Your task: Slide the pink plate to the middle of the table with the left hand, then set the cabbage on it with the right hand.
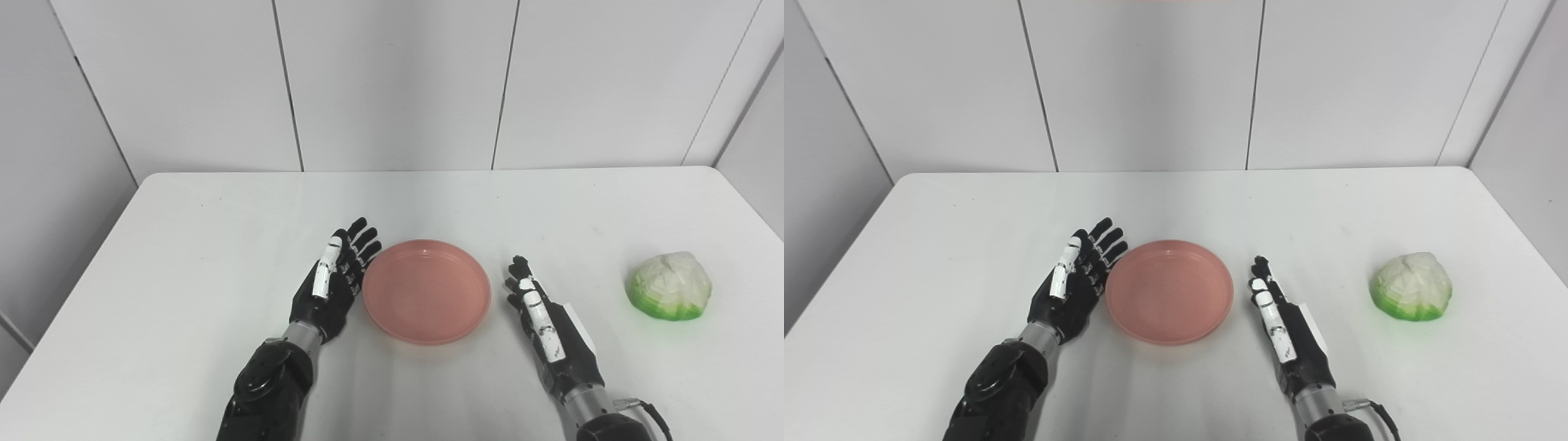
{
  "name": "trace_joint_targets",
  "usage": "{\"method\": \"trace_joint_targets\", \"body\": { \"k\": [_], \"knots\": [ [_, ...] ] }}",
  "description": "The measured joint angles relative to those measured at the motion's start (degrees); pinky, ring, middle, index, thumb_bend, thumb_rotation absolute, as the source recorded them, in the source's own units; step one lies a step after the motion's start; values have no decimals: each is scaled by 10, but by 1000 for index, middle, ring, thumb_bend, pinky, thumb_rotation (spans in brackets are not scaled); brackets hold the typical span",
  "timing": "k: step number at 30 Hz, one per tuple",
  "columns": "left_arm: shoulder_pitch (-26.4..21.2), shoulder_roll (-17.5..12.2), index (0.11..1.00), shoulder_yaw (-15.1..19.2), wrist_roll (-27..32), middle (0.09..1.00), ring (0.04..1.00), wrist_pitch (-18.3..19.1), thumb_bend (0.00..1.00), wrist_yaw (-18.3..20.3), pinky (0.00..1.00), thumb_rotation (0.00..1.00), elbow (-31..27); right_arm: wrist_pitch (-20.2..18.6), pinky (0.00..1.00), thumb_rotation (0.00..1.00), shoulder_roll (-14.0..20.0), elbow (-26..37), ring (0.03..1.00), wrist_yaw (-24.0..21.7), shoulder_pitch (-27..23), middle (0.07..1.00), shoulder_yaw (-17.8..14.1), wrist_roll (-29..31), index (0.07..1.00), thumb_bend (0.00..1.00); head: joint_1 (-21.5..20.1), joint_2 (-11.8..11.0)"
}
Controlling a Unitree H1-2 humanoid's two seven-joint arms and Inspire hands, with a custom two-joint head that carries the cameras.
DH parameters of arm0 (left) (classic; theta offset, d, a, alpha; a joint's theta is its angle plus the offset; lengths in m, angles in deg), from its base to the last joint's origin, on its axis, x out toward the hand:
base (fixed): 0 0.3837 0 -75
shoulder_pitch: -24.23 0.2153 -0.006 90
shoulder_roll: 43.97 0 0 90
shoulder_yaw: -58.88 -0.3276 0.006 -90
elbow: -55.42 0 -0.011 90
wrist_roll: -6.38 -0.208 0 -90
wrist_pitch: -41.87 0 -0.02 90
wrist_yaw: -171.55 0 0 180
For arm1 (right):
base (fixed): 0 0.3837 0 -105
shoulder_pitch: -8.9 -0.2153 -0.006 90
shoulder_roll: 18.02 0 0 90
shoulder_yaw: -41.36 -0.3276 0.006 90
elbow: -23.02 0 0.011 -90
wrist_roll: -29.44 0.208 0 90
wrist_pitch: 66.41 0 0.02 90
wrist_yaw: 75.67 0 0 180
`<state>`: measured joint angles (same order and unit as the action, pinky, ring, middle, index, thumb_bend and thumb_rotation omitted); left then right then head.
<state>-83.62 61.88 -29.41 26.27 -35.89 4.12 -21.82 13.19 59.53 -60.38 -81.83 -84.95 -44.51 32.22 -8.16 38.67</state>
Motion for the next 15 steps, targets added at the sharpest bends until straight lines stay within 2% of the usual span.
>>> {"method": "trace_joint_targets", "body": {
  "k": [6, 7, 8, 11, 13, 15],
  "knots": [
    [2, 0, 907, -1, 0, 926, 929, -29, 386, 3, 933, 1000, 16, 16, 959, 1000, -2, -7, 957, 13, 0, 974, -1, -22, 978, 276, -27, -8],
    [2, 0, 906, -1, 0, 924, 928, -33, 387, 5, 935, 1000, 19, 17, 949, 1000, -1, -7, 955, 17, 0, 970, 0, -30, 975, 290, -37, -10],
    [2, 0, 900, -1, 0, 917, 922, -40, 396, 9, 932, 1000, 23, 19, 951, 1000, -1, -7, 955, 21, 0, 966, 0, -39, 973, 359, -37, -10],
    [-1, -1, 896, 0, 2, 910, 914, -57, 402, 22, 925, 1000, 39, 22, 952, 1000, 3, -6, 955, 30, -1, 965, 5, -71, 973, 415, -57, -14],
    [-4, -3, 892, 1, 2, 907, 911, -69, 403, 27, 919, 1000, 50, 22, 918, 1000, 7, -3, 939, 32, -2, 954, 9, -93, 960, 460, -57, -14],
    [-7, -4, 890, 3, 2, 908, 910, -76, 404, 31, 918, 1000, 57, 22, 878, 983, 13, 5, 915, 39, -2, 929, 8, -116, 924, 483, -79, -17]
  ]
}}
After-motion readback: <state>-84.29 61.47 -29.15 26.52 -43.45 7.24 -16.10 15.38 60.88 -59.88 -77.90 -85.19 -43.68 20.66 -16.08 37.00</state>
